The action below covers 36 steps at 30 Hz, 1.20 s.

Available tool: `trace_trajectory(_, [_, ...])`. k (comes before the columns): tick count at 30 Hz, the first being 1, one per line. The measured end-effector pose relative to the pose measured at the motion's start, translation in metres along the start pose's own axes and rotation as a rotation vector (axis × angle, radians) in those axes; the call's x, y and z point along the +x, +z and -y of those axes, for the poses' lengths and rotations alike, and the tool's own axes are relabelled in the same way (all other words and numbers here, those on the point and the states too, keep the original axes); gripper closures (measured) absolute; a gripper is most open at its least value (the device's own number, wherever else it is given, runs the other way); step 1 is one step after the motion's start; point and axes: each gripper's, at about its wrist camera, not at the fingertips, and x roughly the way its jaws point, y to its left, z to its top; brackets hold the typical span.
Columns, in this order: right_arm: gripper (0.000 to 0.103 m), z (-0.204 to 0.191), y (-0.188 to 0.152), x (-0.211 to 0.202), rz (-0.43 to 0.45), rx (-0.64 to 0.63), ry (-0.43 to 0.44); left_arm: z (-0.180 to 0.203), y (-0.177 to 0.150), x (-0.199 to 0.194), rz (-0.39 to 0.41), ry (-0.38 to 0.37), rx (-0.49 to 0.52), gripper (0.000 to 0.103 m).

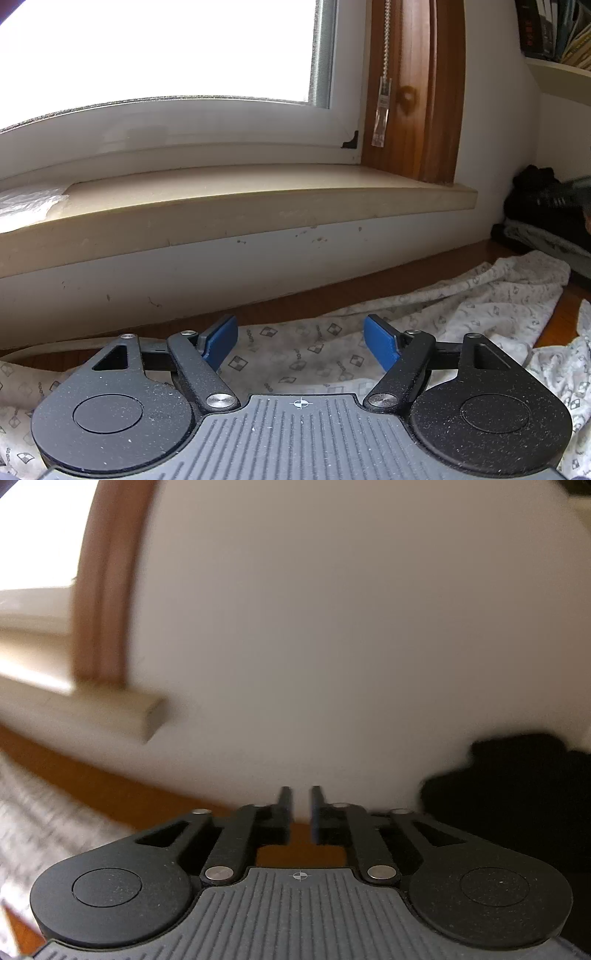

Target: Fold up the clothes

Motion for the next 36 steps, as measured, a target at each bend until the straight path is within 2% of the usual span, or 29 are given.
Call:
trace_trajectory(1, [0.069, -0.002, -0.007, 0.001, -0.024, 0.004, 0.033, 0.001, 0.0, 0.0, -0.001, 0.0, 0.003, 0.024])
trace_trajectory(3, [0.059, -0.006, -0.019, 0.003, -0.059, -0.004, 0.088, 0.002, 0.0, 0.0, -0.002, 0.002, 0.008, 0.024])
trace_trajectory(5, [0.056, -0.012, -0.025, 0.006, -0.08, -0.001, 0.143, 0.002, 0.0, 0.0, -0.002, 0.003, 0.012, 0.024])
trace_trajectory(7, [0.049, -0.019, -0.027, 0.009, -0.094, 0.007, 0.204, 0.003, 0.0, 0.0, -0.001, 0.004, 0.014, 0.024])
trace_trajectory(12, [0.048, -0.073, -0.02, 0.009, -0.078, -0.067, 0.328, 0.002, 0.0, 0.001, -0.006, 0.003, 0.008, 0.024])
trace_trajectory(17, [0.048, -0.106, -0.016, 0.013, -0.087, -0.155, 0.344, 0.003, 0.0, 0.0, -0.004, 0.004, 0.011, 0.024])
trace_trajectory(19, [0.052, -0.111, -0.015, 0.016, -0.102, -0.173, 0.34, 0.003, 0.0, 0.0, -0.004, 0.004, 0.012, 0.024])
trace_trajectory(20, [0.059, -0.112, -0.014, 0.018, -0.107, -0.175, 0.339, 0.003, -0.001, 0.0, -0.004, 0.004, 0.013, 0.023])
trace_trajectory(21, [0.095, -0.11, -0.012, 0.022, -0.108, -0.175, 0.331, 0.003, -0.001, 0.0, -0.004, 0.004, 0.012, 0.023])
trace_trajectory(22, [0.099, -0.109, -0.006, 0.025, -0.098, -0.174, 0.303, 0.003, -0.001, 0.0, -0.003, 0.004, 0.012, 0.023])
trace_trajectory(26, [0.099, -0.101, 0.019, 0.031, -0.016, -0.108, 0.198, 0.005, -0.001, 0.0, -0.005, 0.003, 0.015, 0.023])
trace_trajectory(27, [0.098, -0.101, 0.022, 0.033, -0.006, -0.094, 0.169, 0.004, -0.001, 0.0, -0.005, 0.003, 0.014, 0.023])
trace_trajectory(29, [0.082, -0.101, 0.028, 0.037, 0.014, -0.066, 0.111, 0.004, -0.001, 0.0, -0.006, 0.001, 0.01, 0.023])
trace_trajectory(30, [0.068, -0.101, 0.028, 0.04, 0.006, -0.061, 0.098, 0.004, -0.001, 0.0, -0.007, 0.0, 0.009, 0.022])
trace_trajectory(31, [0.062, -0.101, 0.023, 0.04, -0.007, -0.06, 0.101, 0.004, -0.001, 0.0, -0.007, 0.0, 0.009, 0.022])
trace_trajectory(36, [0.06, -0.081, -0.013, 0.022, -0.044, 0.021, 0.147, 0.005, -0.001, 0.0, -0.007, 0.001, 0.018, 0.022])
